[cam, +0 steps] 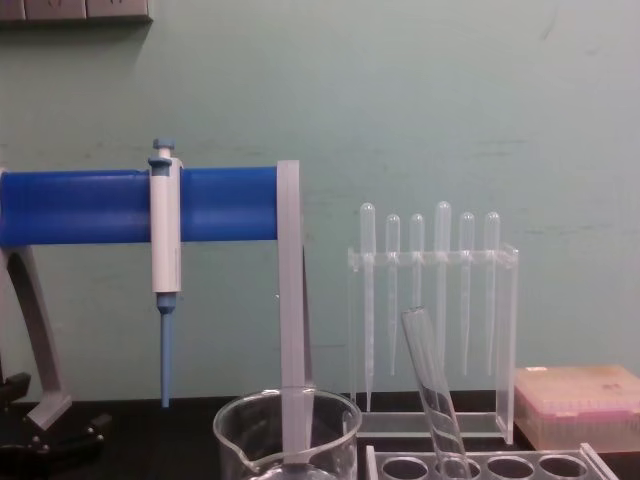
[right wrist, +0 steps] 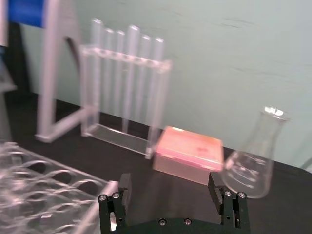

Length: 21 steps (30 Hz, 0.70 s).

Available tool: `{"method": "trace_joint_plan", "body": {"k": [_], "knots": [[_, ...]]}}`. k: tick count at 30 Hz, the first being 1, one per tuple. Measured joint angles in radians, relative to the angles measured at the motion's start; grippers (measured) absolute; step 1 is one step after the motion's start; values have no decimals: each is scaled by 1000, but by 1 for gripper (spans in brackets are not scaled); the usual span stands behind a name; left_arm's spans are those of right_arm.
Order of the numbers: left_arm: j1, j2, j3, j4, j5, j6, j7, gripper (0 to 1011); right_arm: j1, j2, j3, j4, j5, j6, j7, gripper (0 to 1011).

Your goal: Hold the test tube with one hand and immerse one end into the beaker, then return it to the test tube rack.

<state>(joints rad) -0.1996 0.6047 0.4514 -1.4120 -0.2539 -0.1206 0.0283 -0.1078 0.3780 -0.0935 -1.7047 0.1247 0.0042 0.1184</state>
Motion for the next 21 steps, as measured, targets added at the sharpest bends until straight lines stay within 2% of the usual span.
{"method": "trace_joint_plan", "body": {"k": [1, 4, 10, 21], "knots": [[0, 0, 0, 0, 0, 0, 0, 1000, 0, 0, 0, 0, 0, 0, 0, 1002], [0, 0, 0, 0, 0, 0, 0, 1000, 31, -35, -8, 69, -45, -22, -42, 1002], [0, 0, 0, 0, 0, 0, 0, 1000, 48, -71, -19, 129, -105, -33, -87, 1002], [0, 0, 0, 0, 0, 0, 0, 1000, 48, -71, -20, 128, -107, -33, -88, 1002]]}}
